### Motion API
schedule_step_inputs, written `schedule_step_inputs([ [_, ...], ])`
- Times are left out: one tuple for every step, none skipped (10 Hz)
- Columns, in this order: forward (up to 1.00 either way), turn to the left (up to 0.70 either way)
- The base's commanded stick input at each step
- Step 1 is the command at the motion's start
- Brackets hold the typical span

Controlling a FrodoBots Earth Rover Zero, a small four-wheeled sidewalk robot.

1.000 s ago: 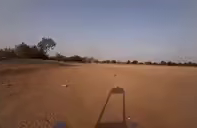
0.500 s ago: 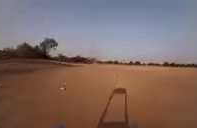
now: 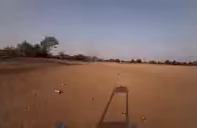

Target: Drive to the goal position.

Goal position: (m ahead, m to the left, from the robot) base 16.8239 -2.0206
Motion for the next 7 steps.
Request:
schedule_step_inputs([
  [0.70, 0.00],
  [0.70, 0.00],
  [0.70, 0.00],
  [0.70, 0.00],
  [0.70, 0.00],
  [0.70, 0.00],
  [0.70, 0.00],
])
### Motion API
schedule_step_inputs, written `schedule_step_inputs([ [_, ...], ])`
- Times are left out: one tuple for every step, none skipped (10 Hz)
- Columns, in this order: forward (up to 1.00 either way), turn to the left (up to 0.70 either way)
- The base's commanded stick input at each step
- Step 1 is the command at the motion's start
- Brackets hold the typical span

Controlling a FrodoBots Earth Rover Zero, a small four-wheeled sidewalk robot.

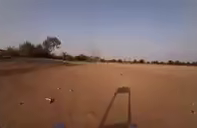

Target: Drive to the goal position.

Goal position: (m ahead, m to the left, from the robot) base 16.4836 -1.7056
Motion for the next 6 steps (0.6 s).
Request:
schedule_step_inputs([
  [0.70, 0.00],
  [0.69, 0.00],
  [0.70, 0.00],
  [0.70, 0.00],
  [0.70, 0.00],
  [0.70, 0.00],
])
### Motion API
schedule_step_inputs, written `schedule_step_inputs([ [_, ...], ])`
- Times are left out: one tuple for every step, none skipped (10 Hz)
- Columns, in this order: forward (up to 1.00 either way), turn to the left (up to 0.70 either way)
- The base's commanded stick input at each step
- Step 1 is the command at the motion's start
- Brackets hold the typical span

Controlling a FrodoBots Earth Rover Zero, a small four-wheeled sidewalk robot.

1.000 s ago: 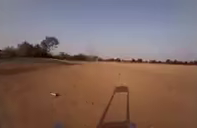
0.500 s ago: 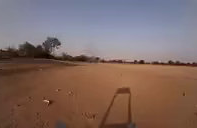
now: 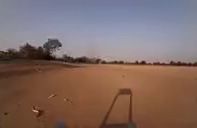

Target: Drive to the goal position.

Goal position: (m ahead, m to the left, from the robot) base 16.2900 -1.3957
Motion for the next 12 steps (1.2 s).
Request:
schedule_step_inputs([
  [0.70, 0.00],
  [0.69, 0.00],
  [0.68, 0.00],
  [0.69, 0.00],
  [0.68, 0.00],
  [0.68, 0.00],
  [0.69, 0.00],
  [0.69, 0.00],
  [0.69, 0.00],
  [0.69, 0.00],
  [0.69, 0.00],
  [0.69, 0.00],
])
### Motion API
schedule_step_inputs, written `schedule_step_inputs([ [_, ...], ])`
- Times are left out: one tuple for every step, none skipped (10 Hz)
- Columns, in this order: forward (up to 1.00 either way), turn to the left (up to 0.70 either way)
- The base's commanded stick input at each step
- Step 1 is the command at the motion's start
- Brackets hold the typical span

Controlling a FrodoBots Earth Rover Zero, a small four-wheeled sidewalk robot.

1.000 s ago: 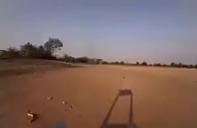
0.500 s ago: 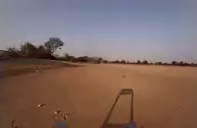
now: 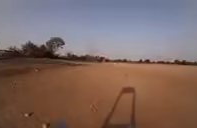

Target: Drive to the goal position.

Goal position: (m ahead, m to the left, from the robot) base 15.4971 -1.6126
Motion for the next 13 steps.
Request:
schedule_step_inputs([
  [0.69, 0.00],
  [0.69, 0.00],
  [0.69, 0.00],
  [0.69, 0.00],
  [0.69, 0.00],
  [0.69, 0.00],
  [0.69, 0.00],
  [0.69, 0.00],
  [0.69, 0.00],
  [0.69, 0.00],
  [0.68, 0.00],
  [0.68, 0.00],
  [0.68, 0.00],
])
